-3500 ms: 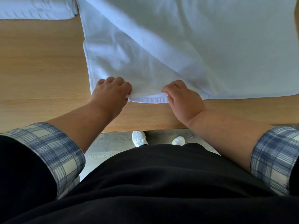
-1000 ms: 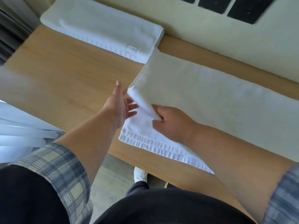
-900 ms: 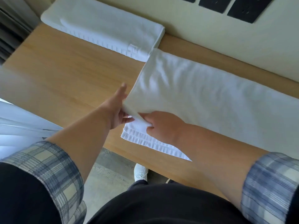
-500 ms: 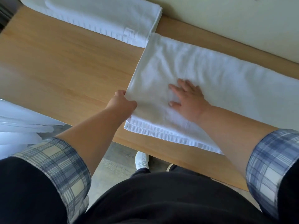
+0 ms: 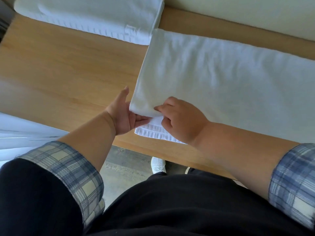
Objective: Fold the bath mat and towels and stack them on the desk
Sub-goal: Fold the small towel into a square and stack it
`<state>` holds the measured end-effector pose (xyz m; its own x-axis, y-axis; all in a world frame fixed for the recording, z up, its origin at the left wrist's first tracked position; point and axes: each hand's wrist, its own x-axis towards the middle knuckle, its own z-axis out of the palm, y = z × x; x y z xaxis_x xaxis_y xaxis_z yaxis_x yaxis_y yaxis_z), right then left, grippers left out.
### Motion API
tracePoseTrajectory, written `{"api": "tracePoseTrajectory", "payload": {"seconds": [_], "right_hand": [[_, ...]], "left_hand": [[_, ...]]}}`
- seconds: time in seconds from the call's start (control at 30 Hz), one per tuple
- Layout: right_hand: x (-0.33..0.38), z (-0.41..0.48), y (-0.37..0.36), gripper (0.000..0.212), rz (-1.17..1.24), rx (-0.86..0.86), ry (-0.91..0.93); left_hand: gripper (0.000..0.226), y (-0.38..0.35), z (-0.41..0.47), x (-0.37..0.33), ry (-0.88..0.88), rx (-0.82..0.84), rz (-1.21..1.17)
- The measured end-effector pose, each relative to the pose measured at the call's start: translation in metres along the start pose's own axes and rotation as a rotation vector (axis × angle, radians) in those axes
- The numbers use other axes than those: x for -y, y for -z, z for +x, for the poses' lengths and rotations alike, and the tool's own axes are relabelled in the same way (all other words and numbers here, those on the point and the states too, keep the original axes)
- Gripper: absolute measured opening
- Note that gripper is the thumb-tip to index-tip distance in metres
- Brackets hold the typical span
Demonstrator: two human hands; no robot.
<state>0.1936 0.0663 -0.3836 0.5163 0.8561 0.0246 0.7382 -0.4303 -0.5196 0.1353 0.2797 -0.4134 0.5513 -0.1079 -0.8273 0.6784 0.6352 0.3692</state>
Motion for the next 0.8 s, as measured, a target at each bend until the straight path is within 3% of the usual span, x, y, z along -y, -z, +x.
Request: {"api": "tracePoseTrajectory", "payload": {"seconds": [0.07,0.17,0.23,0.33,0.4,0.47,0.57,0.63,0.73,0.8], "right_hand": [[0.005,-0.004,0.000,0.037,-0.010,0.053,0.027],[0.005,-0.003,-0.010,0.039,-0.078,0.332,-0.073],[0.002,0.000,-0.014,0.039,-0.118,0.409,-0.080],[-0.007,-0.003,-0.015,0.041,-0.029,0.384,-0.048],[-0.015,-0.007,-0.015,0.044,0.016,0.242,-0.071],[-0.027,-0.009,-0.015,0.050,-0.086,0.114,-0.146],[-0.057,-0.023,-0.015,0.073,-0.236,0.256,-0.278],[-0.076,-0.037,-0.017,0.081,-0.299,0.300,-0.294],[-0.095,-0.048,-0.015,0.084,-0.308,0.264,-0.336],[-0.108,-0.052,-0.010,0.085,-0.307,0.233,-0.387]], "left_hand": [[0.081,0.000,0.002,-0.002,0.008,-0.022,0.022],[0.071,-0.006,0.002,-0.004,0.020,-0.089,0.123],[0.049,-0.012,0.005,-0.004,-0.023,-0.196,0.226],[0.013,-0.012,0.011,-0.010,-0.153,-0.408,0.541],[0.017,-0.012,0.013,-0.021,-0.145,-0.426,0.640],[0.018,-0.017,0.018,-0.036,-0.141,-0.415,0.639],[0.016,-0.034,0.038,-0.059,-0.313,-0.393,0.612],[0.030,-0.047,0.053,-0.069,-0.395,-0.385,0.648],[0.035,-0.071,0.069,-0.072,-0.418,-0.390,0.824],[0.052,-0.089,0.077,-0.072,-0.414,-0.375,0.842]]}}
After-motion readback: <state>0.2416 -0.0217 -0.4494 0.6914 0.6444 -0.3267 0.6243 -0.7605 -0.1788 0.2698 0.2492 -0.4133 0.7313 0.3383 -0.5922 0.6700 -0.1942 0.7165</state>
